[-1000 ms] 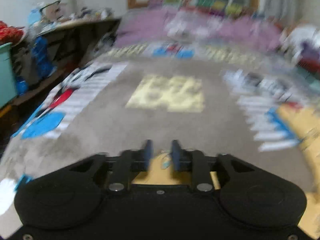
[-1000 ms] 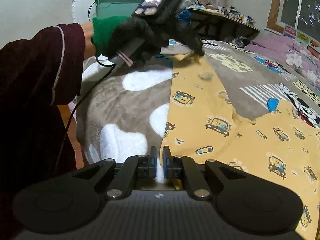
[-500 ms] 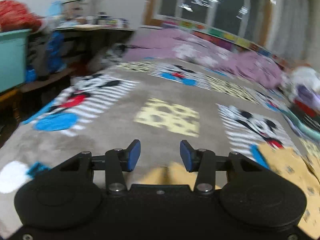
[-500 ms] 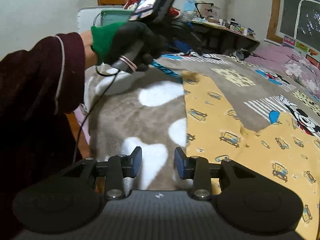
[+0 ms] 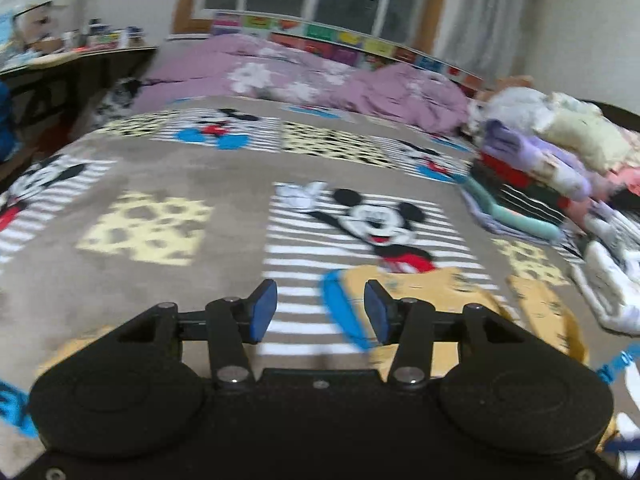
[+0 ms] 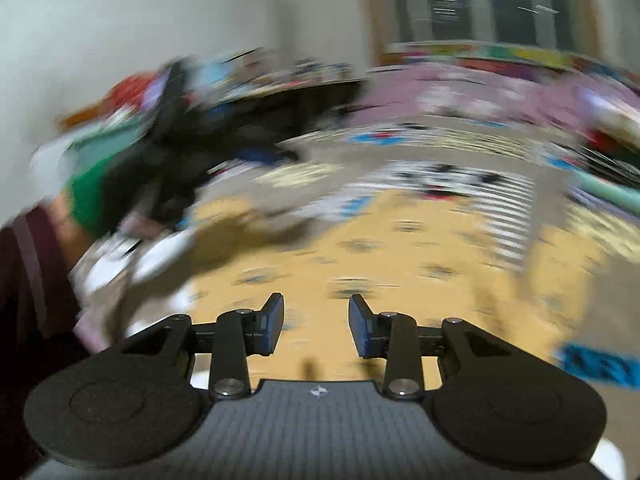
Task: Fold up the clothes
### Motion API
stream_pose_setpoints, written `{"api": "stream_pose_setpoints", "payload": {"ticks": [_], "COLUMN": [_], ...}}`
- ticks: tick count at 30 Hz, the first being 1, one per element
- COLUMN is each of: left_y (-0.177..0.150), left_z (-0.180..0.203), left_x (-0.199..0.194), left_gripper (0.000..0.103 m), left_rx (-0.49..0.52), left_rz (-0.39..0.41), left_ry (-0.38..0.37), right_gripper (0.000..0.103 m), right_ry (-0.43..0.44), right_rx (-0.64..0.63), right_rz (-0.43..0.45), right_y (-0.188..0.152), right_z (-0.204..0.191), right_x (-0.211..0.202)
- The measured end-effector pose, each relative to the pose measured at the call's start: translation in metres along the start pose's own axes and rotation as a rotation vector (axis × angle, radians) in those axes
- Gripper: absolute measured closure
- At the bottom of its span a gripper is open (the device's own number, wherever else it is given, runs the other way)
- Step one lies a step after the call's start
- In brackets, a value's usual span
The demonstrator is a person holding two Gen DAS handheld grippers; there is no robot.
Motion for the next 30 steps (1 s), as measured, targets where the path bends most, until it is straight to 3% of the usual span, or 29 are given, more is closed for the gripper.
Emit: {"api": "stream_pose_setpoints", "payload": {"ticks": [6,10,15,24,26,27,30], "left_y": [0.0,0.003,0.012,0.021,0.022,0.022,0.024], "left_z": [0.054,0.074,0.088,0.081,0.078,0.076,0.069], "left_x": [0.029,0.043,0.054,0.067,0.068,0.068,0.067], "left_gripper": [0.056,0.054,0.054,0.054,0.054,0.054,0.054], "left_rx": [0.054,0.059,0.073,0.035,0.028,0.021,-0.003], "left_rz": [-0.047,-0.052,-0.045,-0.023,-0.022,-0.02,-0.008], "left_ry": [-0.08,-0.115,-0.129,-0.138,-0.137,-0.136,-0.133], "right_gripper": [0.065,0.063,0.062,0.063,0.076,0.09,0.093], "right_ry": [-0.165,-0.203,-0.197,-0.206,-0.198,-0.194,-0.226], "right_rx": [0.423,0.653,0.801,0.819,0.791,0.772,0.656], "right_rz": [0.024,0.016,-0.024,-0.067,-0.075,-0.08,-0.064], "right_y": [-0.005,-0.016,-0.022,-0.009,-0.004,-0.002,0.015], "right_z": [0.116,0.18,0.224,0.237,0.236,0.235,0.22], "right_x": [-0.001,0.015,0.053,0.102,0.108,0.108,0.112]}}
Point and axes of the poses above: each gripper's, at about its wrist camera, not at the fingertips, and x roughly the way its jaws point, z to its right, y to its top, the point moved 1 cm from there along x, roughly the way its jaws point, and after that the axes turned 12 degrees about -y, right-handed, at the moved point
